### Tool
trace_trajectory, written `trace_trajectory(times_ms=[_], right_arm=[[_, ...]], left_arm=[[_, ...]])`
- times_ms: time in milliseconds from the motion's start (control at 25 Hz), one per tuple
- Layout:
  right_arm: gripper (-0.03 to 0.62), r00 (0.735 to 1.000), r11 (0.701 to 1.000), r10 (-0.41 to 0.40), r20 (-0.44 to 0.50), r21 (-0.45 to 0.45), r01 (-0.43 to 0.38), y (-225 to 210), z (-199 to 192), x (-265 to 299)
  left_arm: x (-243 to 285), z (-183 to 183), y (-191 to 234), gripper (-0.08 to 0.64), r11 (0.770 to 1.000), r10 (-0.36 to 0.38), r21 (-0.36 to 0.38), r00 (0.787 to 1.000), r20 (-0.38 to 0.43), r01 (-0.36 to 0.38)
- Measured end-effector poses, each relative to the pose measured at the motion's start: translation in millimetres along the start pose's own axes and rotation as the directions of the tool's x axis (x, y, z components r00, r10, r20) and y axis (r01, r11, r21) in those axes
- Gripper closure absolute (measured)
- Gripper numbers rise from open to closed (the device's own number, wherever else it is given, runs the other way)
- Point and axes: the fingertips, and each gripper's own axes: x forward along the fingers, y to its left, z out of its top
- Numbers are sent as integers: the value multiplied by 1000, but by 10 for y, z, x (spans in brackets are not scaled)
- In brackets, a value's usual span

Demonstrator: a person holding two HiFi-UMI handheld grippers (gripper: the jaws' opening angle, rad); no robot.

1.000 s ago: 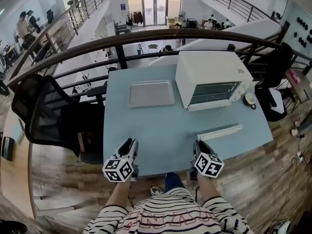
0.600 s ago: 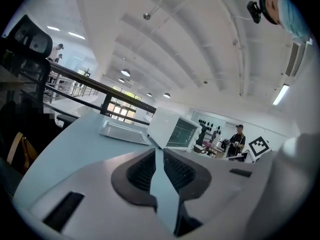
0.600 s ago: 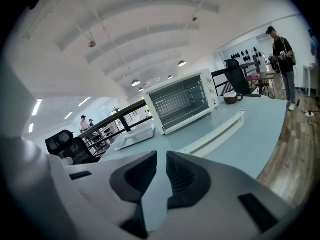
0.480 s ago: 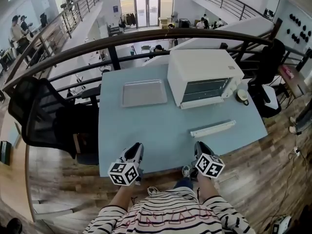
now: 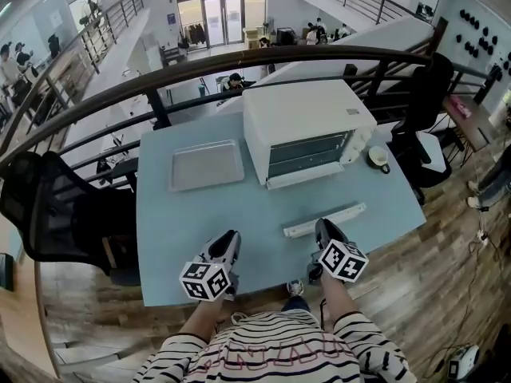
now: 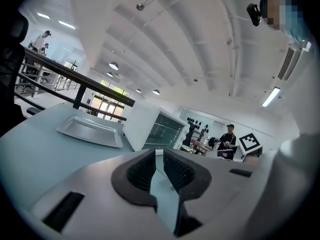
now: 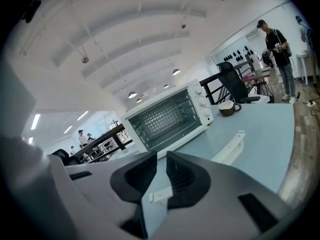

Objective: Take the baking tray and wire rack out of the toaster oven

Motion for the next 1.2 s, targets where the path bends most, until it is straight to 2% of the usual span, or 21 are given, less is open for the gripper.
trace_trajectory(times_ms=[320, 560, 760, 920, 1120, 1200], right_arm=[[522, 998, 997, 49, 26, 59, -50, -498, 499, 435], [520, 992, 982, 121, 43, 140, -126, -762, 893, 861], [520, 980, 954, 190, 60, 223, -199, -880, 1193, 1191], [520, 969, 919, 237, 74, 305, -249, -977, 1390, 1438], [518, 952, 889, 296, 81, 342, -306, -1036, 1589, 1676], [515, 946, 875, 313, 83, 362, -321, -1037, 1654, 1752]], left_arm=[[838, 75, -293, 495, 1000, -16, -18, 1000, 8, 16], [1395, 165, -399, 495, 997, -6, -82, 999, 32, 8], [1815, 284, -469, 495, 993, 21, -121, 997, 76, -11], [2096, 399, -507, 495, 985, 38, -170, 992, 124, -16], [2391, 484, -501, 492, 977, 72, -210, 987, 146, -40], [2502, 519, -488, 471, 971, 78, -234, 986, 147, -42]])
